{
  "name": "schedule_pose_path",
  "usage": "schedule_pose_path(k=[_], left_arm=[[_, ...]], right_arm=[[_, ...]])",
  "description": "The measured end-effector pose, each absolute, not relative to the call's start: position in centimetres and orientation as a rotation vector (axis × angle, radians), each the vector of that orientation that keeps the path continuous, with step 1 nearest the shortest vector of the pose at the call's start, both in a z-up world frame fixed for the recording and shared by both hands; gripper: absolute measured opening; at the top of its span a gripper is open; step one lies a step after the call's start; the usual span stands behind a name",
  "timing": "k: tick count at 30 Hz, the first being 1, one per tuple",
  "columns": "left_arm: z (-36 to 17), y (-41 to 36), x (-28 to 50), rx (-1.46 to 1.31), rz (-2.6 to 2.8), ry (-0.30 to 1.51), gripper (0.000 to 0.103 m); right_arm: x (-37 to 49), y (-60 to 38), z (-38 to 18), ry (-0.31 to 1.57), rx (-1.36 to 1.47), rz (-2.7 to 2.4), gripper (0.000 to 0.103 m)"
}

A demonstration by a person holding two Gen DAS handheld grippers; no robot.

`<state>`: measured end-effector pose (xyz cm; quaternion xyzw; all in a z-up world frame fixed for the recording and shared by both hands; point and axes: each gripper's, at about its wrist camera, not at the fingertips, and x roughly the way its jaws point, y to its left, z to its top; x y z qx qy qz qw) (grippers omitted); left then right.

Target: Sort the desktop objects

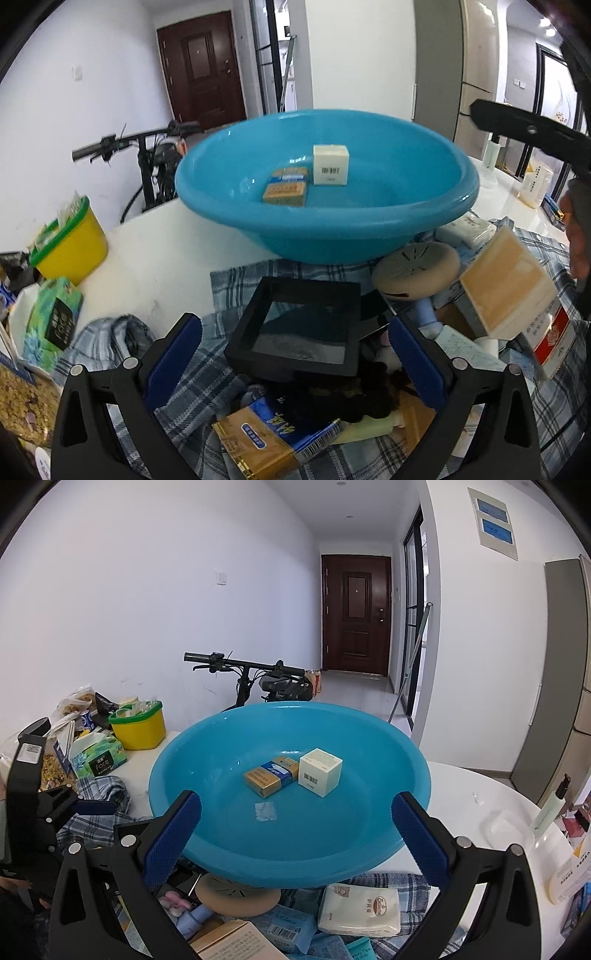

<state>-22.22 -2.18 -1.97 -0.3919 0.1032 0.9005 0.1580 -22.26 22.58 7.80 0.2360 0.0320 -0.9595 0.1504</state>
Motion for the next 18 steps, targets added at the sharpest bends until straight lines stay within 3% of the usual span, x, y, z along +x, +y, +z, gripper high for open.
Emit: schedule_pose_path(k=[4, 5, 6, 7, 18], left_arm=[[-3.0, -2.0, -22.8, -1.158, 2.547, 0.28, 0.102], [-3.1, -2.0, -22.8, -1.164, 2.538, 0.269, 0.094], [-3.2, -2.0, -23.0, -1.173, 2.536, 0.258, 0.077], [-3.3, -2.2, -23.1, -1.183, 2.534, 0.24, 0.075], [-1.6, -3.1, -22.2, -1.117, 2.563, 0.136, 0.073]], right_arm=[[-22.2, 22.3, 7.7, 0.107, 0.681, -2.754, 0.103], [-22.2, 22.3, 7.7, 0.109, 0.68, -2.755, 0.103], [-22.2, 22.3, 7.7, 0.109, 0.679, -2.755, 0.103], [-22.2, 22.3, 7.7, 0.109, 0.68, -2.753, 0.103], [-20.9, 22.7, 9.0, 0.157, 0.648, -2.719, 0.103]])
